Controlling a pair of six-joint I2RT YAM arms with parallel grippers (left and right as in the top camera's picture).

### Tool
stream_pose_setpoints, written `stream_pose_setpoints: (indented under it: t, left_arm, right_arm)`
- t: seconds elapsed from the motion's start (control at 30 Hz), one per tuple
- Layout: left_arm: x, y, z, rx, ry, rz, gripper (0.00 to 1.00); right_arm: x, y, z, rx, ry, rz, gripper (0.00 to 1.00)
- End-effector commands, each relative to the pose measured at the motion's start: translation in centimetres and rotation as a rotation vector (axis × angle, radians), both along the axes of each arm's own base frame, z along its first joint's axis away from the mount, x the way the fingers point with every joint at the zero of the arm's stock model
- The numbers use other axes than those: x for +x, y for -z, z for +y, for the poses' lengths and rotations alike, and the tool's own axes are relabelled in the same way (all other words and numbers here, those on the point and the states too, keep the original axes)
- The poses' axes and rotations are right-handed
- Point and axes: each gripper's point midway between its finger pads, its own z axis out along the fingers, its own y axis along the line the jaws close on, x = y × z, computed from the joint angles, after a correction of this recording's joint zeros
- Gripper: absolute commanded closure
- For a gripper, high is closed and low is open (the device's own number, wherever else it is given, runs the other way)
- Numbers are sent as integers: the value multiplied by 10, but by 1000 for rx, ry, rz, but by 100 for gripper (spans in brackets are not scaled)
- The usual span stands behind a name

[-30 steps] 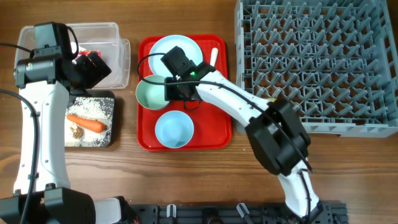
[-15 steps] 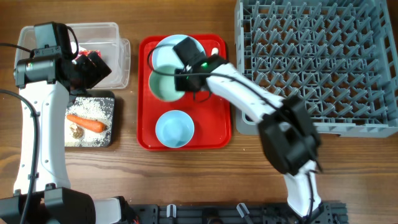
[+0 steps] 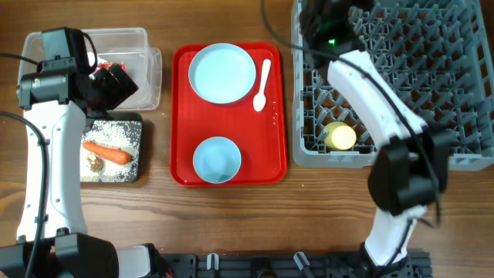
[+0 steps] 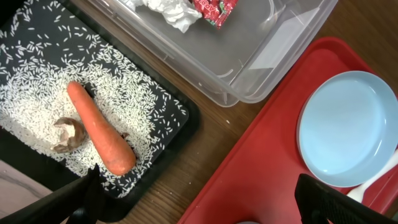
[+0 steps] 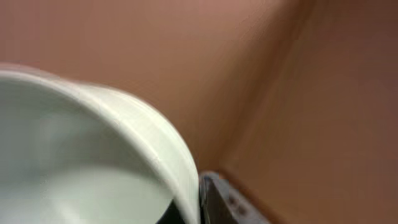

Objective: Sort waste into correct bins and load items into the dishwasher rack
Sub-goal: 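Carry the green bowl into the dish rack with the right gripper, then reach the right gripper to the blue bowl and grasp its rim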

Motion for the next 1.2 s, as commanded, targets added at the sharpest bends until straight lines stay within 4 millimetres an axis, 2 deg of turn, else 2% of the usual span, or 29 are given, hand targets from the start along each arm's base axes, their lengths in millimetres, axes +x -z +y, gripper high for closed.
stream_pose_setpoints:
  t: [0.0,0.13,0.23,0.37,0.43,0.53,0.63,0.67,0.73,0.8,0.83,0.87,0.9,1.03,1.1,1.17]
  left_arm:
    - [-1,-5,4,15,-2,-12,0]
    - [-1,-5,4,15,-2,-12,0]
    - [-1,-5,4,15,-2,-12,0]
    - [-1,-5,4,15,-2,-12,0]
    - [-1,-5,4,15,-2,-12,0]
    - [-1,-5,4,15,-2,-12,0]
    - [-1,-5,4,15,-2,-12,0]
    - [-1,-5,4,15,-2,-12,0]
    - [-1,-5,4,15,-2,-12,0]
    - [-1,-5,4,15,-2,-12,0]
    - [-1,-5,4,15,-2,-12,0]
    - [-1,-5,4,15,-2,-12,0]
    - [-1,-5,4,15,-2,-12,0]
    - [-1,-5,4,15,-2,-12,0]
    - [-1,-5,4,15,-2,-12,0]
    - [-1,-5,4,15,-2,-12,0]
  right_arm:
    - [21,68,-33,-267,130,325,96]
    - [42,123,-44,-295,84,401,96]
    - [50,147,-41,-247,42,375,96]
    - [55,180,-37,-245,-21,479,96]
    - [54,185,-44,-185,-6,433,96]
    - [54,184,-40,-183,-12,430,96]
    - [54,183,-10,-260,-56,486,96]
    - [53,184,9,-285,-88,498,94]
    - [51,183,38,-297,-134,491,83]
    - [48,183,60,-306,-165,487,62]
    - [47,182,67,-310,-172,483,58]
    - [45,179,74,-312,-170,469,37]
    - [44,177,76,-307,-162,455,0]
    - [36,161,79,-279,-107,384,0]
    - [33,156,92,-269,-127,363,0]
    - [25,144,104,-183,-128,271,0]
